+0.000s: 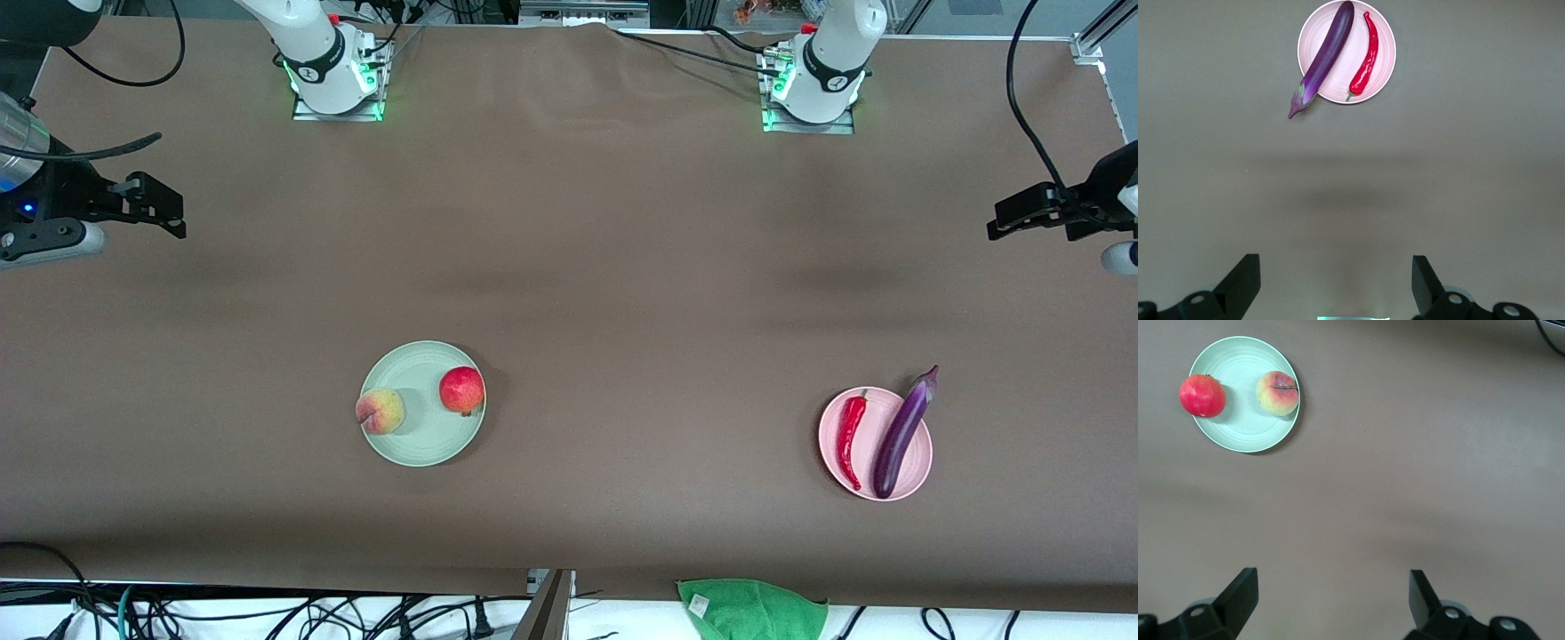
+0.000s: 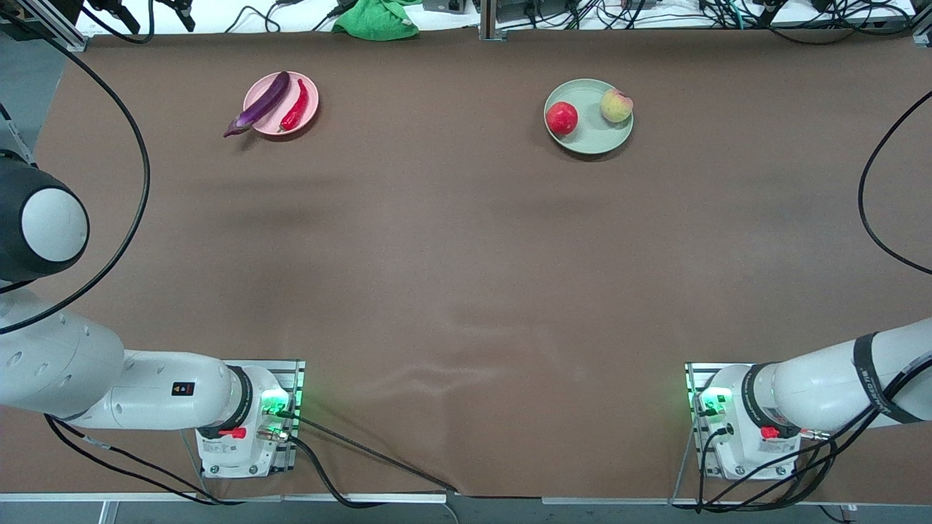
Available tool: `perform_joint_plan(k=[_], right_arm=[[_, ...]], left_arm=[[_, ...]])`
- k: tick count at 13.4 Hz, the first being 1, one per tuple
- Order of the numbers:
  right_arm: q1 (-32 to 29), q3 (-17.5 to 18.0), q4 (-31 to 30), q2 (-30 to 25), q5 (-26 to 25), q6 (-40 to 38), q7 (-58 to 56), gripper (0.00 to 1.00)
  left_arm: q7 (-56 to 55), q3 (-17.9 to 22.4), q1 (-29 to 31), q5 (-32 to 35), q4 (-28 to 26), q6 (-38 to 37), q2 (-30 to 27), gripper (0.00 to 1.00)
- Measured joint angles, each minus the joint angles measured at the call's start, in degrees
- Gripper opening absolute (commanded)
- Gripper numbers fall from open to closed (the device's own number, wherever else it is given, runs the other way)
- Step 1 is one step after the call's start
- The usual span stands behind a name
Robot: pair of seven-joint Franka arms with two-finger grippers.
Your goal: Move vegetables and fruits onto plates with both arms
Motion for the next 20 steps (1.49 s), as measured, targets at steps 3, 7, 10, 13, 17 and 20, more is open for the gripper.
perform_joint_plan(k=[3, 7, 10, 13, 17, 20], right_arm=[[0.00, 0.03, 0.09, 0.00, 0.02, 0.01, 0.00, 1.00], [0.00, 0.04, 0.09, 0.00, 0.03, 0.01, 0.00, 1.00], [0.00, 0.04, 0.09, 0.00, 0.04, 0.01, 0.00, 1.00], [0.00, 0.04, 0.09, 0.00, 0.04, 0.01, 0.00, 1.00], [0.00, 0.04, 0.09, 0.00, 0.04, 0.01, 0.00, 1.00], [0.00, 0.04, 0.09, 0.00, 0.05, 0.01, 0.00, 1.00]], left_arm=[[-0.02, -0.02, 0.01, 0.01, -0.53, 0.00, 0.14, 1.00], [-0.02, -0.20, -0.10, 0.01, -0.71, 0.01, 0.64, 1.00], [-0.02, -0.20, -0.12, 0.01, -0.71, 0.01, 0.64, 1.00], [-0.02, -0.16, -0.08, 0.01, -0.59, 0.17, 0.67, 1.00], [-0.02, -0.18, -0.08, 0.01, 0.16, 0.25, 0.80, 1.00], [-0.02, -0.19, -0.09, 0.01, 0.24, 0.25, 0.90, 1.00]])
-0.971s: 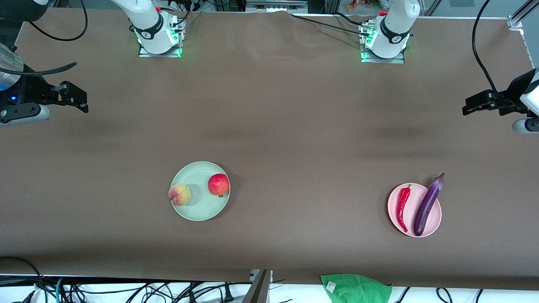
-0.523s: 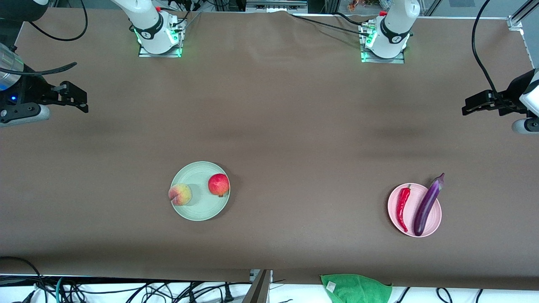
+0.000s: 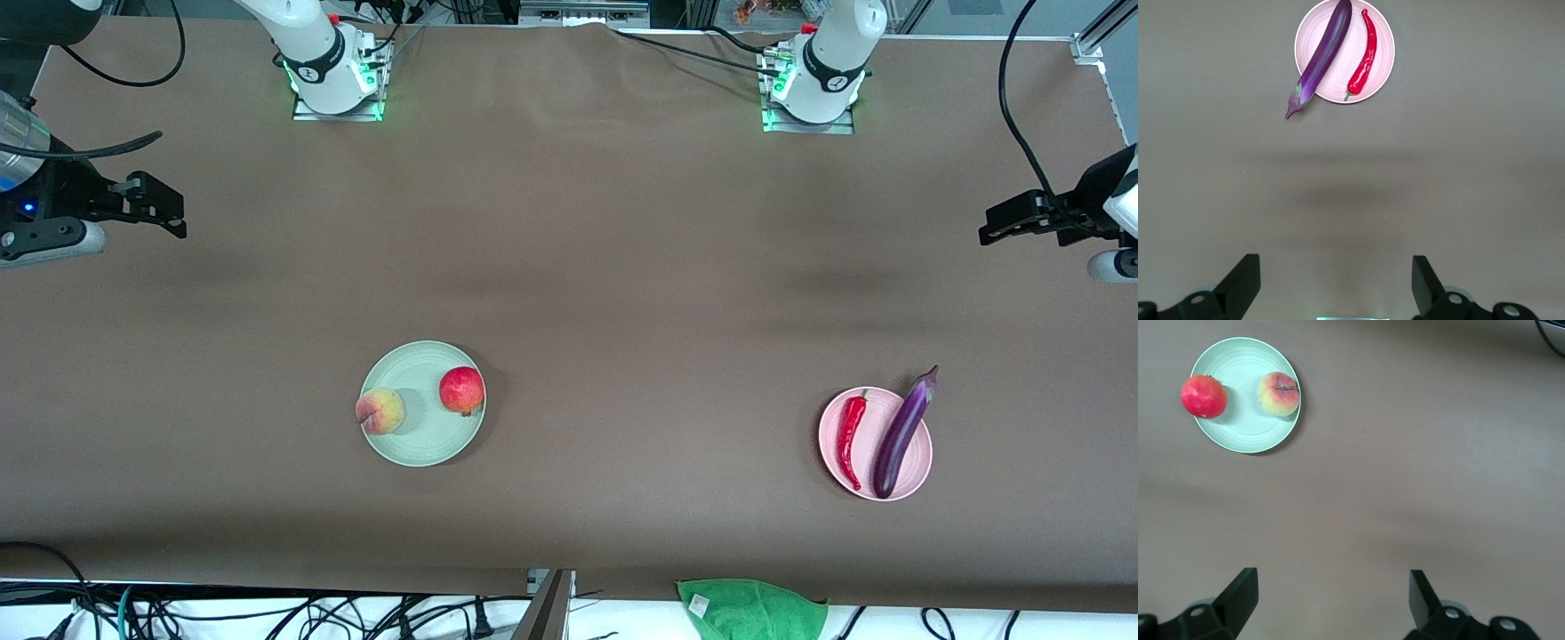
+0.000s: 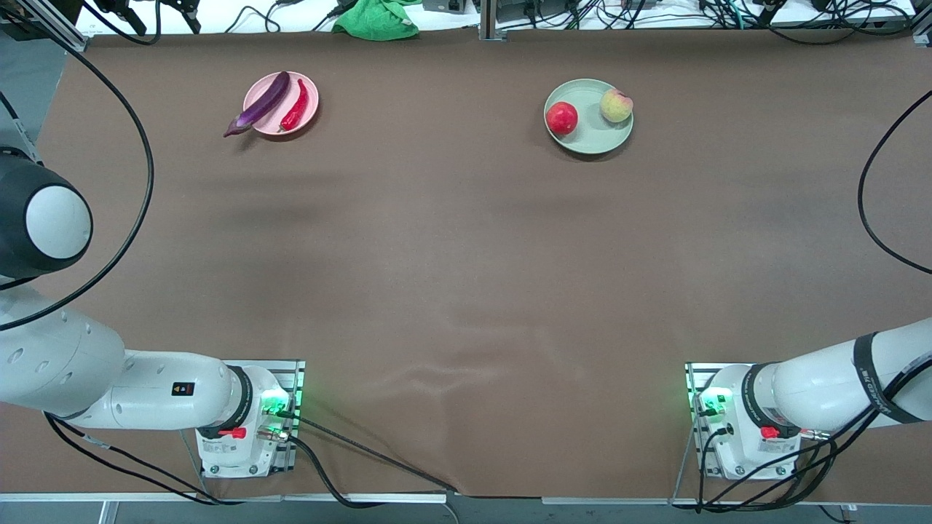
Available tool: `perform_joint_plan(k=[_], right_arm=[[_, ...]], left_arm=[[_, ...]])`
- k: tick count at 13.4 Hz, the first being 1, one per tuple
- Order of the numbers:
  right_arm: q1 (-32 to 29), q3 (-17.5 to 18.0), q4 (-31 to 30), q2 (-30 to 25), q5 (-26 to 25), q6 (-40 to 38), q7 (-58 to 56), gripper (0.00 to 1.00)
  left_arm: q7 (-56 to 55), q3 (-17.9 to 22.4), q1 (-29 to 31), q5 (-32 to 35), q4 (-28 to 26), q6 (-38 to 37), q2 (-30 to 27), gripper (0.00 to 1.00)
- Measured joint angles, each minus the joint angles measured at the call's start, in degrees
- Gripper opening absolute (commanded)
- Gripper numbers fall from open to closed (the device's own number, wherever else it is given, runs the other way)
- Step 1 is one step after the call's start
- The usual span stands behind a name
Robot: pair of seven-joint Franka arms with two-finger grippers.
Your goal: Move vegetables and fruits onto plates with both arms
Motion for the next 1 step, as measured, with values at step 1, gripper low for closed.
perform_joint_plan(k=[1], right_arm=[[0.00, 0.00, 0.00, 0.00, 0.00, 0.00, 0.00, 1.00]], left_arm=[[0.00, -0.01, -0.02, 0.00, 0.03, 0.00, 0.03, 1.00]])
